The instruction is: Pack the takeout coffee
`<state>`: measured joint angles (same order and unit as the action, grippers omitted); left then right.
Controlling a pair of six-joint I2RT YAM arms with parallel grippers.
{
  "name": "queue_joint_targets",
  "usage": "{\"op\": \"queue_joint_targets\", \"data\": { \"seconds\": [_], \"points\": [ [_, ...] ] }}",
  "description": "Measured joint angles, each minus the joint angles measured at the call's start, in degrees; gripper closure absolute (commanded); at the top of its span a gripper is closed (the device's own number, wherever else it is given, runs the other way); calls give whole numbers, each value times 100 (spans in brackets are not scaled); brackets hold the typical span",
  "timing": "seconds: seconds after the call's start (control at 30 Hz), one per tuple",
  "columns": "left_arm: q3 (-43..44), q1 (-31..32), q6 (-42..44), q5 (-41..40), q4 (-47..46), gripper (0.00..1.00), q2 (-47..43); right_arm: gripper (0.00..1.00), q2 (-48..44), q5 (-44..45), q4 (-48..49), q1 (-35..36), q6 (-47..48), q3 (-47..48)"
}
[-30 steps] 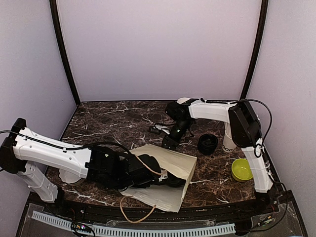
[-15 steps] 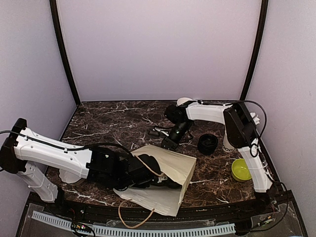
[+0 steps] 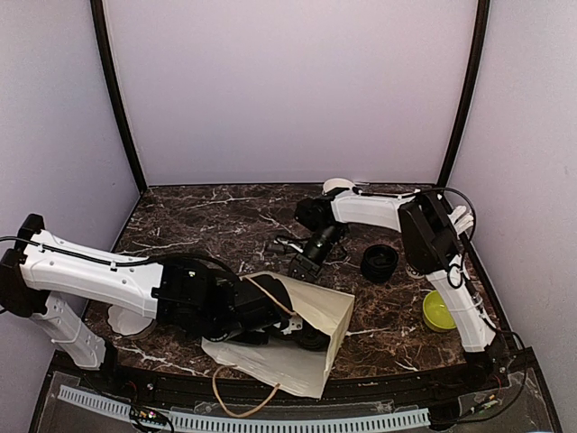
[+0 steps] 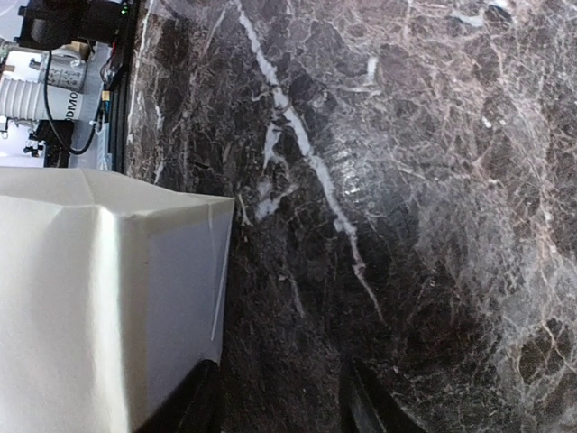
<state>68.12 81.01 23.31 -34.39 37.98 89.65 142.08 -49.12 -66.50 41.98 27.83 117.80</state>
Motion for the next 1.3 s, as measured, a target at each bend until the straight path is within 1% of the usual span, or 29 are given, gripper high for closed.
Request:
{"op": "queue_joint_targets", "data": {
  "seconds": [0.07, 0.2, 0.4, 0.47, 0.57, 0.73, 0.87, 1.0, 1.13, 1.3],
  "points": [
    [22, -20, -7, 120, 61, 58, 0, 47, 0, 188, 59, -2, -120, 24],
    [105, -83, -15, 334, 151, 58, 2, 45, -11, 673, 260, -127, -452, 243],
    [225, -219, -22, 555, 243, 58, 33, 44, -111, 1333, 328, -682, -654, 1176],
    [282, -269, -22, 621, 267, 59, 72, 44, -317, 1495, 339, -855, -614, 1285],
    [415, -345, -20, 706, 313, 58, 179, 43, -892, 1650, 273, -1010, -433, 1246],
    [754, -527, -20, 896, 459, 59, 468, 43, -2190, 1480, 282, -977, -129, 890],
    [1003, -632, -22, 1032, 549, 59, 719, 43, -2785, 1106, 313, -973, 13, 826],
    [1119, -728, -31, 1139, 605, 60, 822, 43, -2896, 905, 345, -975, 42, 782],
    [1276, -850, -48, 1294, 675, 60, 940, 43, -2879, 901, 363, -1003, 17, 605],
    [1283, -1051, 2, 1534, 549, 60, 957, 43, -2883, 898, 474, -1078, -55, 376]
  ]
}}
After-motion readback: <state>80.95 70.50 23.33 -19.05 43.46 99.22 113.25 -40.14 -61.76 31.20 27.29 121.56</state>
